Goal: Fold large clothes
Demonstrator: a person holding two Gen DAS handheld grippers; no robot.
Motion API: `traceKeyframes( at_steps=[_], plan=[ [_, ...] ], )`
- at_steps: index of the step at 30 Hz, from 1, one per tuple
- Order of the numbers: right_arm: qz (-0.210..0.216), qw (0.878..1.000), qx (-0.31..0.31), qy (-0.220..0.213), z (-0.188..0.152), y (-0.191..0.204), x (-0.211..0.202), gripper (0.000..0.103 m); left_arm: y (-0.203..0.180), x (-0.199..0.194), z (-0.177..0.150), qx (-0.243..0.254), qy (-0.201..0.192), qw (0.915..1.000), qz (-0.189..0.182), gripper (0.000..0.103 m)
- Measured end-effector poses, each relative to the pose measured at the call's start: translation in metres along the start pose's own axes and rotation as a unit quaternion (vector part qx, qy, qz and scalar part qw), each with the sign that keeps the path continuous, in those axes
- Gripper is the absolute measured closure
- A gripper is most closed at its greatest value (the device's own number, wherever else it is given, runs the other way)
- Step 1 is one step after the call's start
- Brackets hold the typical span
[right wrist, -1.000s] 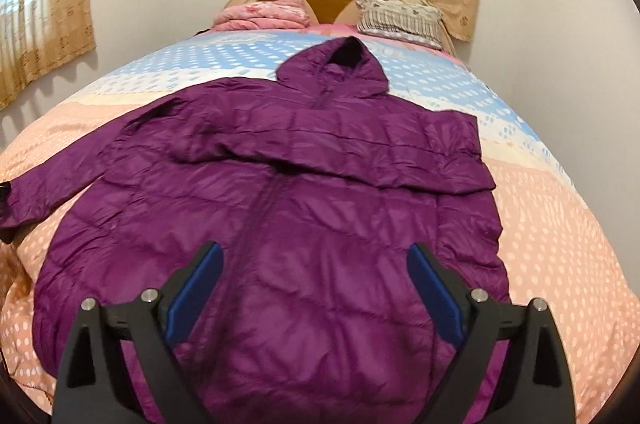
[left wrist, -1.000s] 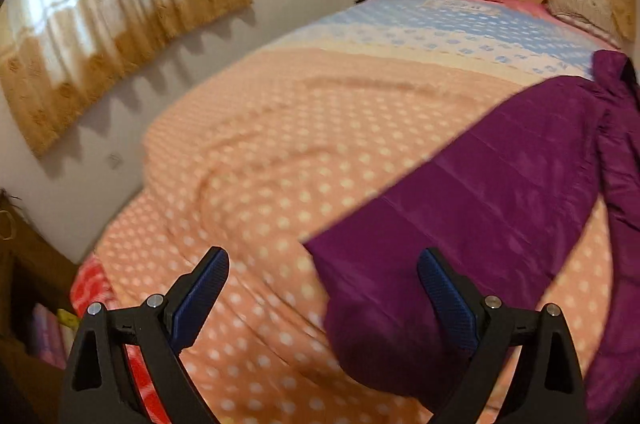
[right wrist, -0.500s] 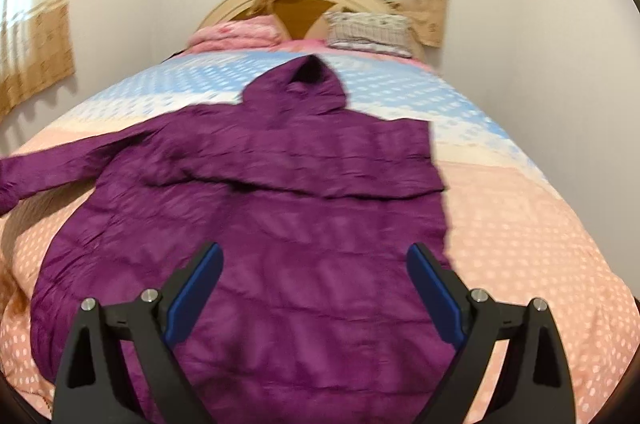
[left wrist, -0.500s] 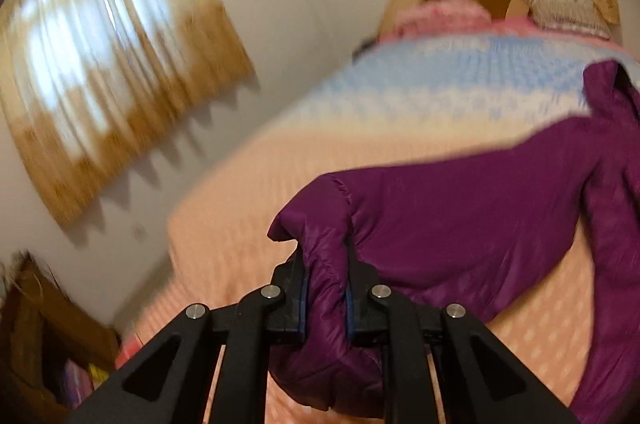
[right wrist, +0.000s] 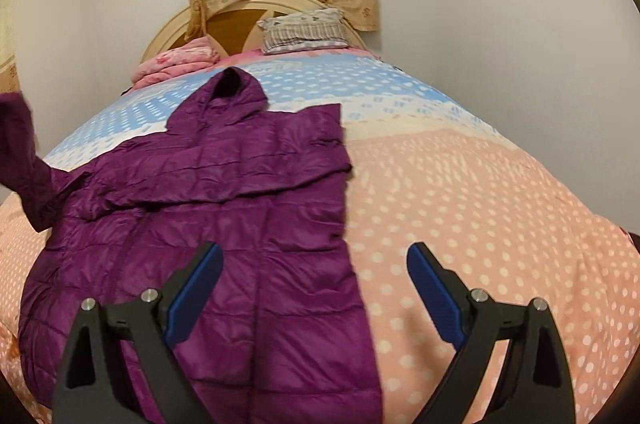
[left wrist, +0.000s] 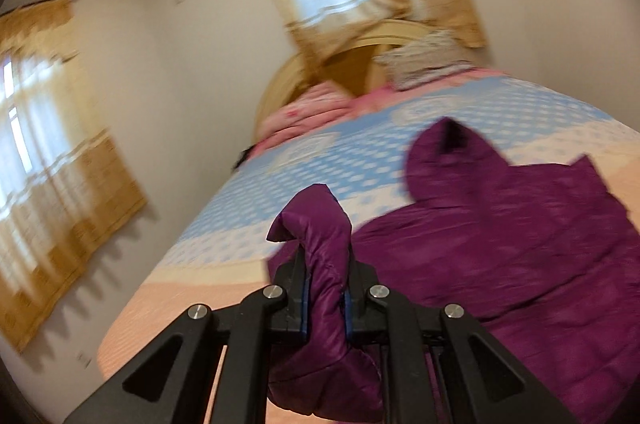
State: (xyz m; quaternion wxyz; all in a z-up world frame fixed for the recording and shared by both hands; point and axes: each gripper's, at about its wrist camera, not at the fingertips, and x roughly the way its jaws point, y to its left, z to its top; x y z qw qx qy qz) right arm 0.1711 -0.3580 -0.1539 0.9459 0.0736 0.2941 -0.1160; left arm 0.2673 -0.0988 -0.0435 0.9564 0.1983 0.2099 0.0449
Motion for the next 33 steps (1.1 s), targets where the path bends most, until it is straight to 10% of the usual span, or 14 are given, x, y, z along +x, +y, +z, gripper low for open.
traceKeyframes(
  at_steps=[5,9,17,33],
  plan=[
    [-0.005,1.0,0.018,0.005,-0.003,-0.018,0.004,0.008,-0.077,-0.006,0.011,0.03,-0.004,0.998,-0.055,0.082],
    [-0.007,1.0,0.023,0.009,-0.007,-0.023,0.007,0.008,-0.115,-0.02,0.006,0.043,-0.028,0.9967,-0.063,0.011],
    [-0.002,1.0,0.022,0.019,-0.01,-0.024,0.011,0.008,-0.104,-0.037,0.002,0.04,-0.067,0.995,-0.063,0.009],
    [0.102,0.994,-0.017,0.043,0.022,0.064,0.033,0.008,0.012,0.072,-0.093,-0.043,0.103,0.9932,0.032,0.008]
  ],
)
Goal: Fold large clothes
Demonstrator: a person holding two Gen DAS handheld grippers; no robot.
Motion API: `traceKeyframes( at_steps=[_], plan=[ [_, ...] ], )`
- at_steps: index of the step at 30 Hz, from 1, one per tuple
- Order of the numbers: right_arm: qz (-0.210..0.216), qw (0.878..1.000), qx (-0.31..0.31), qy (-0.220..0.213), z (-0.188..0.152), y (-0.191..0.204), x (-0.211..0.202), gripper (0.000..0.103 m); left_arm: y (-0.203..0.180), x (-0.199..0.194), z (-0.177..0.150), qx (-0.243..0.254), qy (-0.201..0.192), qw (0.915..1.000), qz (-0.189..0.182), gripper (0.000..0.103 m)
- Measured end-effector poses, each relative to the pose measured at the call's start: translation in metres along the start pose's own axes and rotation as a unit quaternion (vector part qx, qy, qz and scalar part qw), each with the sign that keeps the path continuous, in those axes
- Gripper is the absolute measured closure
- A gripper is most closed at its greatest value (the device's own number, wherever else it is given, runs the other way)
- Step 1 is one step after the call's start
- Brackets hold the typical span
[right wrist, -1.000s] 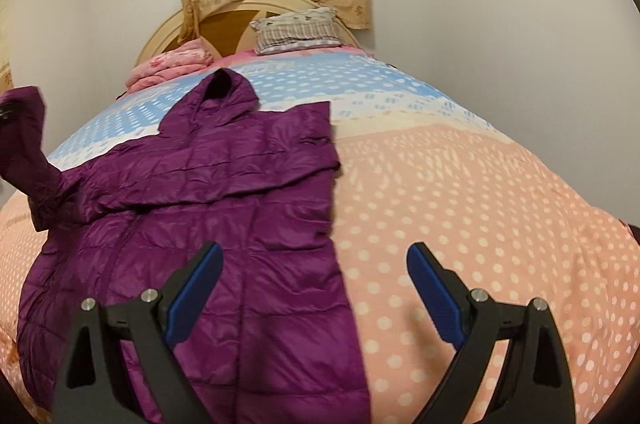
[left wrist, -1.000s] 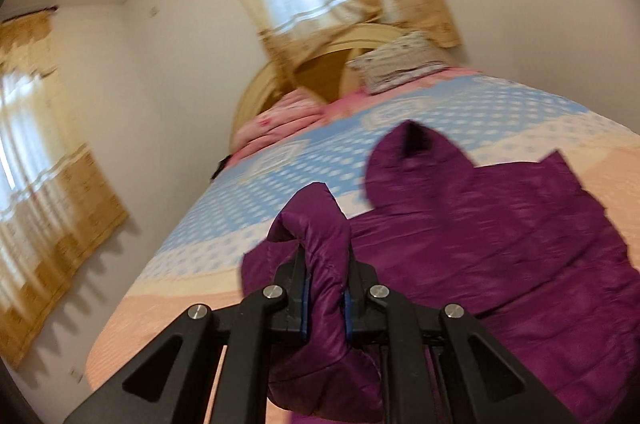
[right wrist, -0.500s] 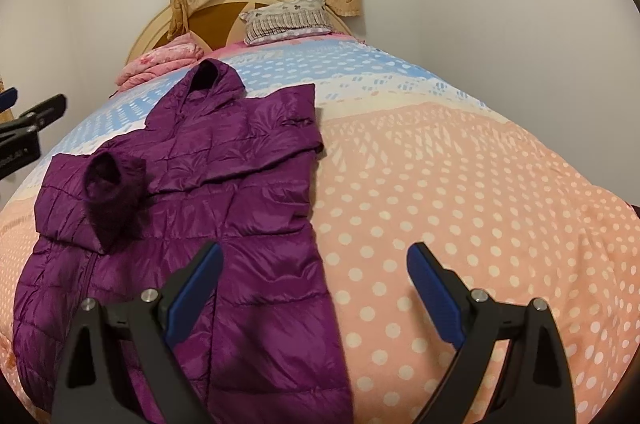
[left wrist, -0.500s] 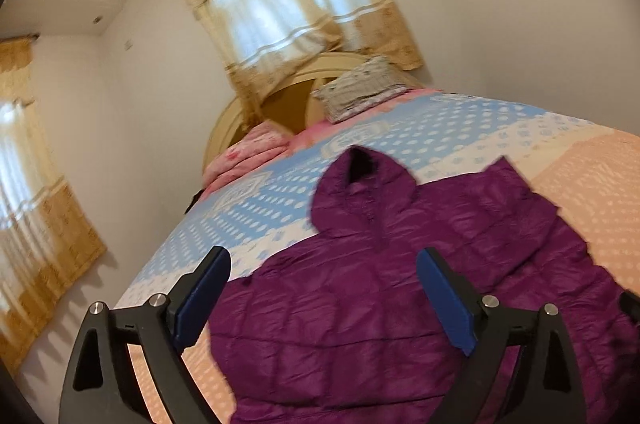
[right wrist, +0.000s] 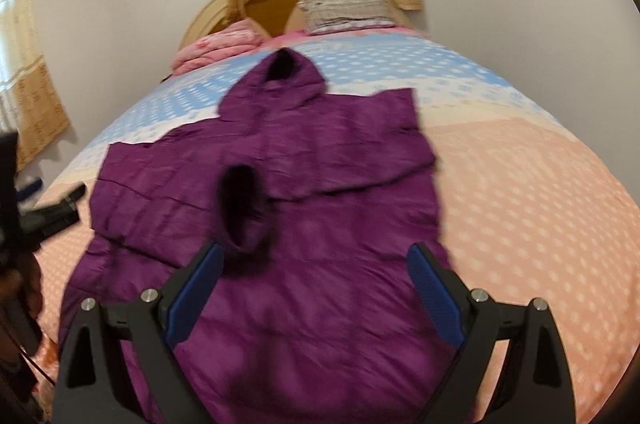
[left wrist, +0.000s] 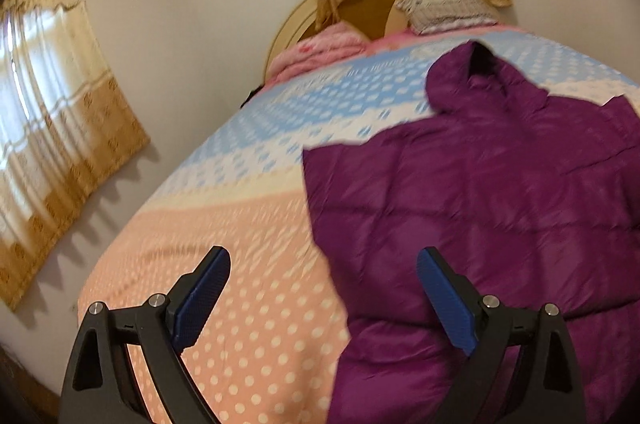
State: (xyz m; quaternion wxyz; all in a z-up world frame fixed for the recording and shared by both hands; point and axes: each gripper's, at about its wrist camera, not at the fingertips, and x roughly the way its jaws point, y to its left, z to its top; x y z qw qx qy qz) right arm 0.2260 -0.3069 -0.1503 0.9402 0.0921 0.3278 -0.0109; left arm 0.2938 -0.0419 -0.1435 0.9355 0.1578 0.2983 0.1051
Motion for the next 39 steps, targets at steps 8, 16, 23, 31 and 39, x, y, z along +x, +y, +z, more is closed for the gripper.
traceKeyframes(
  at_steps=[8,16,23,31,39],
  plan=[
    [0.05,0.996,-0.007,0.076,0.012,0.033,0.06,0.074,0.014,0.035,-0.022,-0.019,0.049,0.9986,-0.008,0.008],
    [-0.009,1.0,0.02,0.022,0.03,-0.012,0.036,0.092,0.032,0.053,-0.032,-0.043,0.075,0.9962,-0.005,0.008],
    [-0.06,0.997,0.035,0.038,0.029,-0.045,0.045,0.091,0.031,0.056,-0.03,-0.049,0.087,0.9948,-0.017,0.008],
    [-0.096,0.992,0.077,0.015,0.031,-0.068,0.026,0.043,0.031,0.048,0.016,-0.06,0.052,0.9965,-0.026,0.008],
    [-0.057,0.996,0.065,-0.019,0.063,-0.035,0.033,0.049,-0.009,0.072,0.068,-0.082,0.038,0.9946,-0.05,0.008]
  ],
)
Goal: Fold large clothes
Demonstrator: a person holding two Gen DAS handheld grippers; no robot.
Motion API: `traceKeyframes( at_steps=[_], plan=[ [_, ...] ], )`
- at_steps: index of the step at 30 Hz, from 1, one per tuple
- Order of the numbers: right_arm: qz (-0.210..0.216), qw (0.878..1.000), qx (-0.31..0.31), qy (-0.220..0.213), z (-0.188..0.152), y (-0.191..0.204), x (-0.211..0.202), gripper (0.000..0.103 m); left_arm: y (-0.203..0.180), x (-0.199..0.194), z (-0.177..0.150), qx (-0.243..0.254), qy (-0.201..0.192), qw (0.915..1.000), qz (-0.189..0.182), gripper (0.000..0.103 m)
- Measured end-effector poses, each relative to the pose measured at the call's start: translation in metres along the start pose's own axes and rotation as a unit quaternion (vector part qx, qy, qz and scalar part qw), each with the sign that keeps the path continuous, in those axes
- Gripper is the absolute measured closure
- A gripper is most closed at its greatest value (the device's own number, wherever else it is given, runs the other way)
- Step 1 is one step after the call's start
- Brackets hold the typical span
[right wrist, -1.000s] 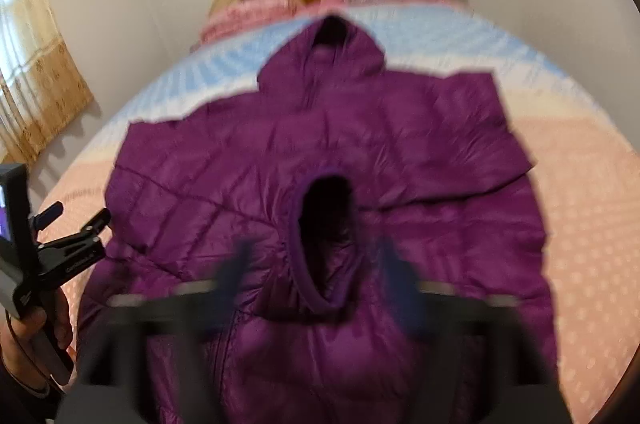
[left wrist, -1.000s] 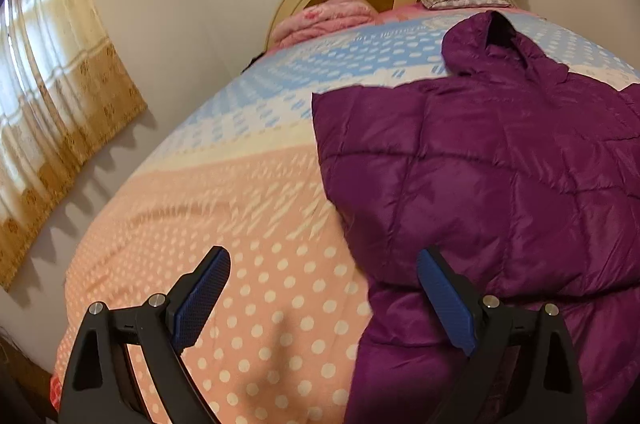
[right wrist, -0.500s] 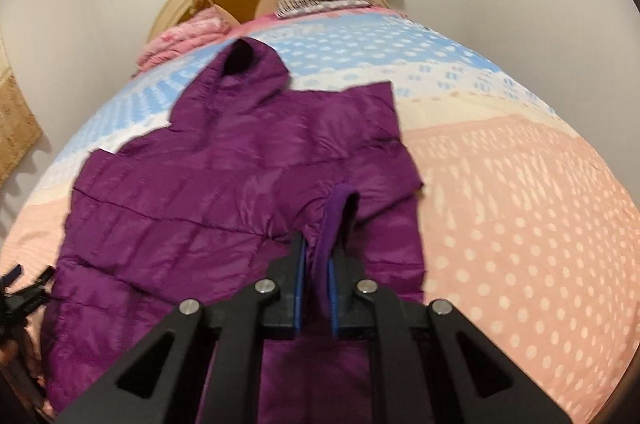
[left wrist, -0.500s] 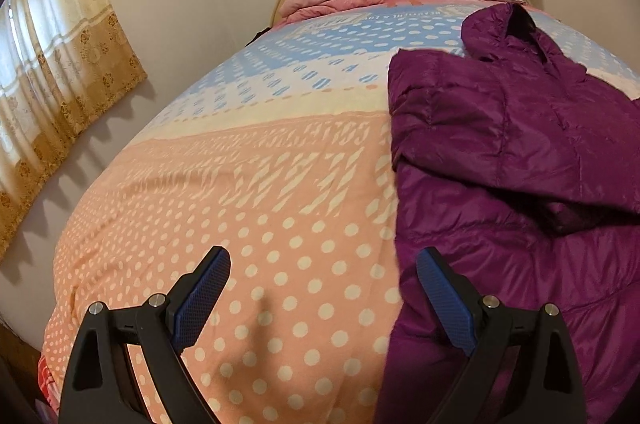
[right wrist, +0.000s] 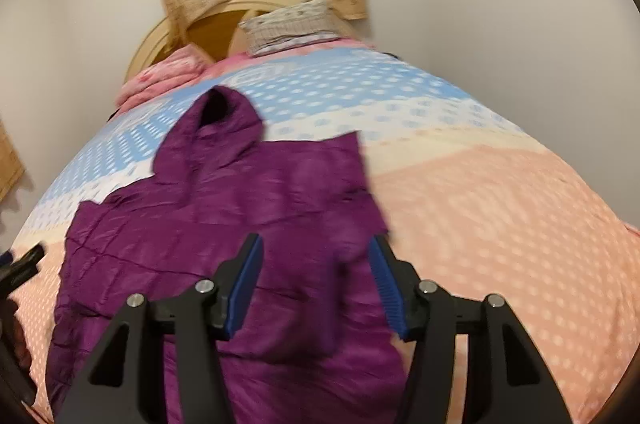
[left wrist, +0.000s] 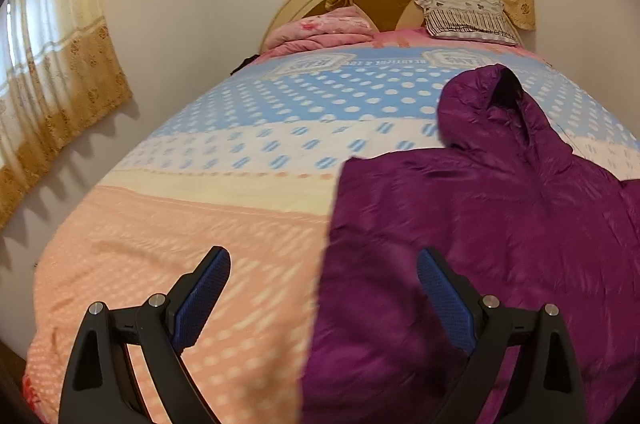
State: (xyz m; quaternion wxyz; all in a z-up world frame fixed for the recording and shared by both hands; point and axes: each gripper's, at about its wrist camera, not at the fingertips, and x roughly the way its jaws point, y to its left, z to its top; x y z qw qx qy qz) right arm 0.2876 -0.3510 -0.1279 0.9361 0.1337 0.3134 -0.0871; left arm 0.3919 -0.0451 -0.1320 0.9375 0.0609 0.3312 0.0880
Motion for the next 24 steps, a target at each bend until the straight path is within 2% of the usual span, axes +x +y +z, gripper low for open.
traceKeyframes(
  at_steps=[1,3,6,8,12,24],
  plan=[
    [0.021,1.0,0.001,0.009,0.001,0.007,0.012,0.052,-0.005,0.005,0.001,0.004,-0.002,1.0,0.0,0.008],
    [0.015,1.0,-0.002,0.027,0.001,0.014,0.034,0.054,-0.023,0.023,-0.001,0.028,-0.006,0.9994,0.017,0.008],
    [-0.002,0.999,-0.002,0.051,-0.006,0.013,0.063,0.057,-0.04,0.052,-0.009,0.054,0.02,0.9978,0.031,0.008],
    [-0.015,0.998,0.0,0.063,-0.016,0.005,0.076,0.065,-0.04,0.068,-0.014,0.05,0.044,0.9976,0.02,0.008],
    [-0.004,0.997,0.026,0.071,-0.023,-0.01,0.081,0.07,-0.038,0.074,-0.016,0.041,0.054,0.9977,0.003,0.008],
    [-0.031,0.997,0.004,0.077,-0.025,0.0,0.088,0.07,-0.039,0.081,-0.019,0.039,0.068,0.9969,-0.006,0.007]
  ],
)
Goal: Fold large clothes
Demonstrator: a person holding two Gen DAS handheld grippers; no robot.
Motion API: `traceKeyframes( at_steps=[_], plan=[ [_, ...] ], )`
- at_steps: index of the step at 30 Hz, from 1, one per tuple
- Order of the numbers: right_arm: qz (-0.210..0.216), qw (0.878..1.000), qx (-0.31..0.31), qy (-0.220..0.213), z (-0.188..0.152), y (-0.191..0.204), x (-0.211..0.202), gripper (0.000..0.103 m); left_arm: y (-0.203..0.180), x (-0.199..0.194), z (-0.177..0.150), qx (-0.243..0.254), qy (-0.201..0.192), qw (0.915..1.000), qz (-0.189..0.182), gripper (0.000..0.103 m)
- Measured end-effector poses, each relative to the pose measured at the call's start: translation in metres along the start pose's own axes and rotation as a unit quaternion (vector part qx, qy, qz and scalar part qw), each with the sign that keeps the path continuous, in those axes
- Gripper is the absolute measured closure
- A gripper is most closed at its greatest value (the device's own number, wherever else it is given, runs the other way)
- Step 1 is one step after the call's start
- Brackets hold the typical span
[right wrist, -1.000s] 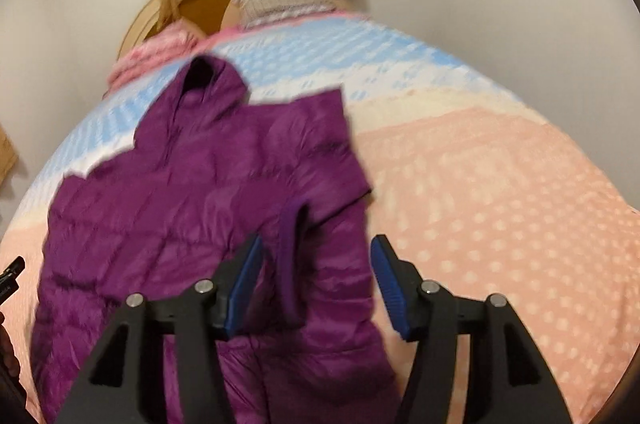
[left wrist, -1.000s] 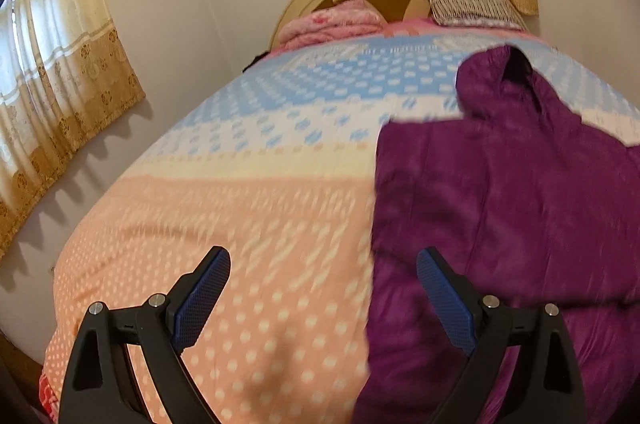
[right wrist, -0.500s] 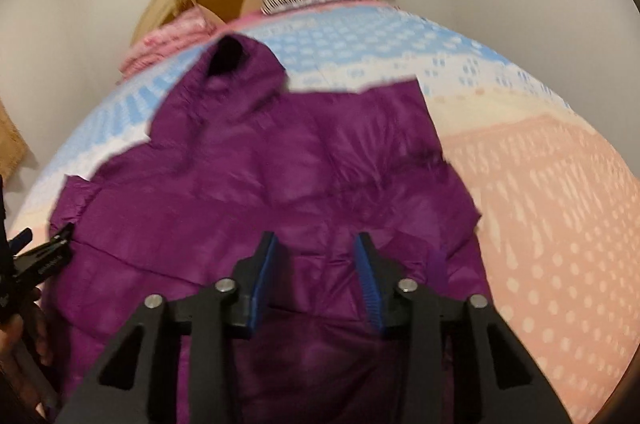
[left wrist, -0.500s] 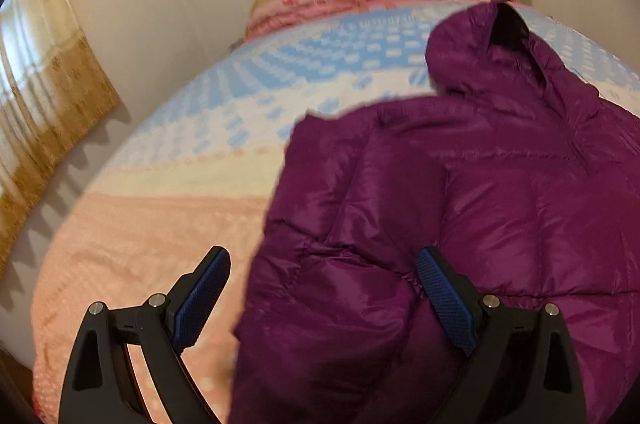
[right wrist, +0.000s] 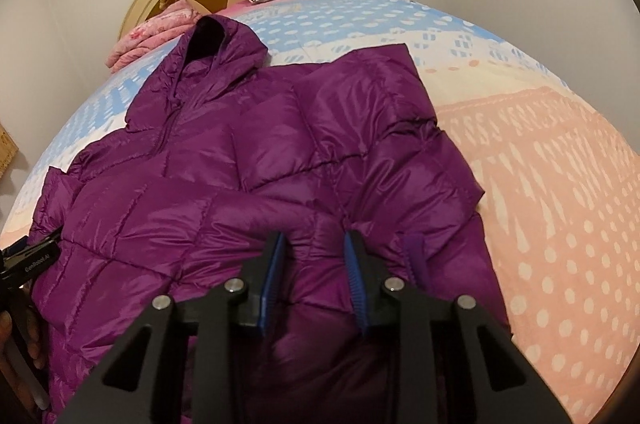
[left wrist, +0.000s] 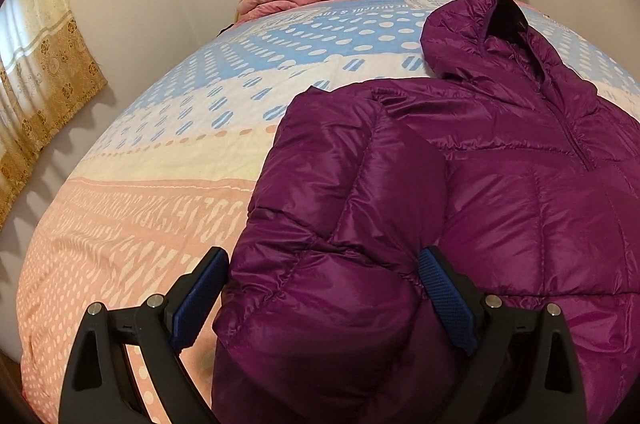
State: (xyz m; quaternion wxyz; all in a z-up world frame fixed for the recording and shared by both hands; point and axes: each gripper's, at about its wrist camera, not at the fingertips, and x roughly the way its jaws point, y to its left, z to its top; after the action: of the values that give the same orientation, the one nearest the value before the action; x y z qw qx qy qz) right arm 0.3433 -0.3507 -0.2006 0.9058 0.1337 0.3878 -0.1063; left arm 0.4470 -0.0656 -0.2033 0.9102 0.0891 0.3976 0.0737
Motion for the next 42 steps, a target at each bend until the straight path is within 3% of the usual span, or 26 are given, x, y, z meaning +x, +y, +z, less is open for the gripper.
traceKeyframes(
  at_steps=[15,22,28,32,35,37,39,42],
  plan=[
    [-0.045,0.998,-0.036,0.005,-0.002,0.012,0.002,0.07,-0.001,0.004,-0.001,0.006,0.004,1.0,0.002,0.006],
    [-0.046,0.998,-0.038,0.005,-0.002,0.015,0.003,0.07,0.001,0.003,0.0,0.001,0.003,1.0,-0.003,0.006],
    [-0.041,0.997,-0.054,0.022,0.005,0.015,-0.003,0.068,0.018,-0.026,0.01,-0.006,-0.007,0.9998,-0.015,0.006],
    [-0.021,0.999,-0.034,-0.032,0.027,0.008,-0.037,0.057,0.045,-0.046,0.04,-0.038,-0.043,0.9978,-0.032,0.006],
    [-0.016,0.998,-0.008,-0.066,0.062,-0.001,-0.046,0.057,0.054,-0.028,0.067,-0.058,-0.042,0.9974,-0.005,0.006],
    [-0.026,0.997,0.012,-0.076,0.09,-0.011,-0.035,0.057,0.054,-0.012,0.078,-0.063,-0.037,0.9972,0.016,0.006],
    [-0.033,0.996,0.028,-0.077,0.107,-0.02,-0.019,0.057,0.049,0.009,0.087,-0.06,-0.021,0.998,0.007,0.006],
    [-0.034,0.997,0.039,-0.049,0.121,-0.029,0.018,0.057,0.035,0.037,0.092,-0.049,-0.005,0.9985,0.025,0.006]
  ],
)
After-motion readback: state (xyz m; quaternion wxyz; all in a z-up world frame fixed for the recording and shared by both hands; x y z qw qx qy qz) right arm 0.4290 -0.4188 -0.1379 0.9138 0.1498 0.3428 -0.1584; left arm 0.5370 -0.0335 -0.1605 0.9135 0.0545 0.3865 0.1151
